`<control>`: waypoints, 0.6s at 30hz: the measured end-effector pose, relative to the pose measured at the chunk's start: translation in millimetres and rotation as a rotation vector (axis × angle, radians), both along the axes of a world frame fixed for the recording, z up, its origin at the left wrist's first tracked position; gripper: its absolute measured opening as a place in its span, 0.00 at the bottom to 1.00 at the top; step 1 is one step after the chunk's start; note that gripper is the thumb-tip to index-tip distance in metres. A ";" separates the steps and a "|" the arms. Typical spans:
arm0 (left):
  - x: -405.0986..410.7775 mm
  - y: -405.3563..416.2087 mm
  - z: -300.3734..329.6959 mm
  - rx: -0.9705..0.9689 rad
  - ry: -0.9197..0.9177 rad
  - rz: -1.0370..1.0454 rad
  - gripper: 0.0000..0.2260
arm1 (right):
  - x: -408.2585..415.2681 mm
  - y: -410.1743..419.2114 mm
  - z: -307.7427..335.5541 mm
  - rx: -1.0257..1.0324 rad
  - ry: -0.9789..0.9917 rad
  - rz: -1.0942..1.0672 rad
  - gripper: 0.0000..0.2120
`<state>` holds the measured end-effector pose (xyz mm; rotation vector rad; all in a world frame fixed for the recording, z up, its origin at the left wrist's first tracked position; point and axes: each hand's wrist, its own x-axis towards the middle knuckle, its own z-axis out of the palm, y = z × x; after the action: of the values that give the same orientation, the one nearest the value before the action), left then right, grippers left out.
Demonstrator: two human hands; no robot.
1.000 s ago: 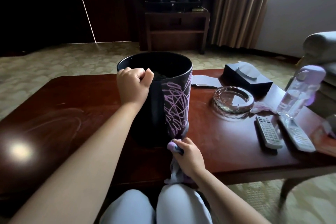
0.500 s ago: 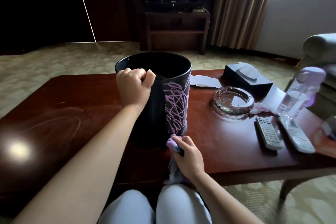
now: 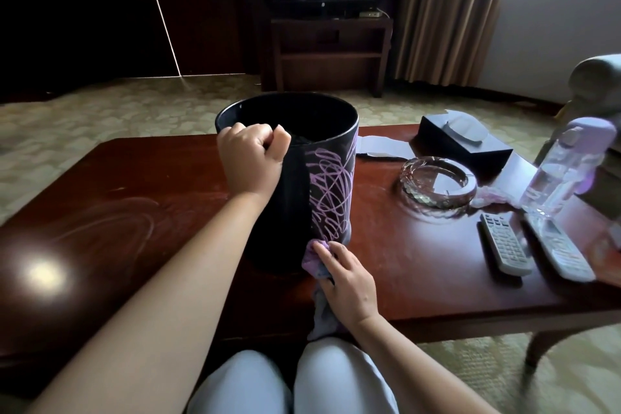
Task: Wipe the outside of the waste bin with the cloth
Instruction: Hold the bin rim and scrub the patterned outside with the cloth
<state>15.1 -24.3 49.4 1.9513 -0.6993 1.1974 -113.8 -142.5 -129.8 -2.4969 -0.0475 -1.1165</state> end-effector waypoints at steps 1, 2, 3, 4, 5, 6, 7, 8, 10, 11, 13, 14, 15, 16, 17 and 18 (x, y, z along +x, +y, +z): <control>0.3 -0.3 -0.4 -0.001 -0.004 0.003 0.18 | 0.3 0.0 0.1 0.009 -0.002 0.006 0.19; 0.2 -0.6 -0.4 -0.002 -0.013 0.006 0.18 | 0.2 0.0 0.9 0.023 -0.003 0.007 0.18; 0.4 -0.9 -0.5 -0.003 -0.023 0.009 0.18 | 0.2 0.2 1.8 0.038 -0.009 0.003 0.16; 0.8 -1.0 -0.5 -0.004 -0.031 0.008 0.18 | 0.8 0.6 2.7 0.047 -0.019 -0.005 0.14; 1.4 -0.9 -0.4 -0.005 -0.032 0.008 0.18 | 1.6 1.6 3.0 0.048 -0.024 -0.017 0.13; 1.6 -0.8 -0.5 -0.008 -0.027 0.008 0.18 | 2.4 2.8 2.2 0.038 -0.017 -0.035 0.13; 1.5 -0.8 -0.3 -0.010 -0.018 0.009 0.18 | 3.3 3.6 0.7 0.018 0.000 -0.059 0.13; 0.9 -0.9 -0.3 -0.010 -0.011 0.010 0.18 | 3.9 4.0 -2.3 -0.001 0.029 -0.083 0.13; 0.3 -1.0 0.0 -0.008 -0.013 0.016 0.18 | 3.4 5.4 -7.0 -0.008 0.078 -0.118 0.14; 0.1 -1.2 0.3 -0.007 -0.016 0.020 0.18 | 3.4 5.6 -7.5 0.003 0.082 -0.122 0.14; 0.4 -1.3 0.6 -0.003 -0.012 0.016 0.18 | 4.2 5.3 -4.3 0.046 0.045 -0.122 0.14; 0.7 -1.3 0.4 -0.001 -0.011 0.015 0.18 | 4.5 5.1 -0.7 0.077 0.017 -0.123 0.15; 0.8 -1.2 0.0 0.000 -0.011 0.019 0.18 | 5.1 5.0 2.0 0.105 0.003 -0.127 0.15; 0.6 -1.1 -0.2 0.001 -0.010 0.022 0.18 | 6.1 4.7 2.8 0.123 0.013 -0.132 0.15; 0.4 -1.0 -0.1 0.001 -0.009 0.020 0.18 | 6.4 5.0 2.3 0.129 0.043 -0.139 0.15; 0.2 -1.1 0.0 0.001 -0.009 0.016 0.18 | 5.5 5.4 0.0 0.129 0.088 -0.146 0.15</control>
<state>15.3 -25.5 49.4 1.9566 -0.6898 1.2163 -108.3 -137.1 -129.8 -2.4616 0.2277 -1.0296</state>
